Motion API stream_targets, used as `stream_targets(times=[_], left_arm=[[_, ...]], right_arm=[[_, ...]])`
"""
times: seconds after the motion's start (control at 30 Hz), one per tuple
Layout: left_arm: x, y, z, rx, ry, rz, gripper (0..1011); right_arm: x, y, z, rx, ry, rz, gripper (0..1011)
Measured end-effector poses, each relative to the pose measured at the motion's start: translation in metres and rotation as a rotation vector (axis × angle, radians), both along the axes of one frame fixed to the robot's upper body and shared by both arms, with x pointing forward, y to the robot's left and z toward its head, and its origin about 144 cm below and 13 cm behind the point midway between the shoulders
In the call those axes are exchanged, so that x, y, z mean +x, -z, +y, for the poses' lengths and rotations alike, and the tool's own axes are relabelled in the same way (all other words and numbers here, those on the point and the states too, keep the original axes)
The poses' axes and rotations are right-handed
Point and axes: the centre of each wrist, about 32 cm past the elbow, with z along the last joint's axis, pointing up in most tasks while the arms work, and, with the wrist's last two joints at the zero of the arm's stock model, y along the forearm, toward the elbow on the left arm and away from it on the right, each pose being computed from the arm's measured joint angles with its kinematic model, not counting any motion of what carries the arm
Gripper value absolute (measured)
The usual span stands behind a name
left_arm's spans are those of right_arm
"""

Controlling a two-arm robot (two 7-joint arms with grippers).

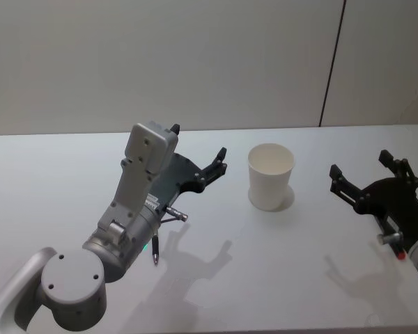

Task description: Place the pen into the pen holder.

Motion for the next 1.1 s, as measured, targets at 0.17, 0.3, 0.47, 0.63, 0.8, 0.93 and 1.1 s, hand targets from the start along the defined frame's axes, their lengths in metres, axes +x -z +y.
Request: stream_targets(times=[0.17, 0.3, 0.47, 0.63, 0.8, 0.93, 1.1], left_arm=[[0.0, 0.0, 0.0, 0.0, 0.0, 0.0, 1000], [0.0, 0.0, 0.0, 0.0, 0.0, 0.0, 1000], [0.0, 0.0, 0.0, 0.0, 0.0, 0.0, 1000], [0.0, 0.0, 0.0, 0.0, 0.0, 0.0, 1000], [0.0, 0.0, 0.0, 0.0, 0.0, 0.0, 1000], [0.0, 0.0, 0.0, 0.0, 0.0, 0.0, 1000], [0.0, 0.0, 0.0, 0.0, 0.0, 0.0, 1000]], right_arm=[[0.0, 0.0, 0.0, 0.0, 0.0, 0.0, 1002], [0.0, 0.0, 0.0, 0.0, 0.0, 0.0, 1002], [0.0, 0.0, 0.0, 0.0, 0.0, 0.0, 1002], [0.0, 0.0, 0.0, 0.0, 0.0, 0.0, 1002], [0.0002, 0.0, 0.0003, 0.0, 0.001, 0.002, 1002], [0.0006, -0.0002, 0.0016, 0.001, 0.01, 0.008, 1002], [0.003, -0.0017, 0.0072, -0.002, 0.048, 0.032, 1002]])
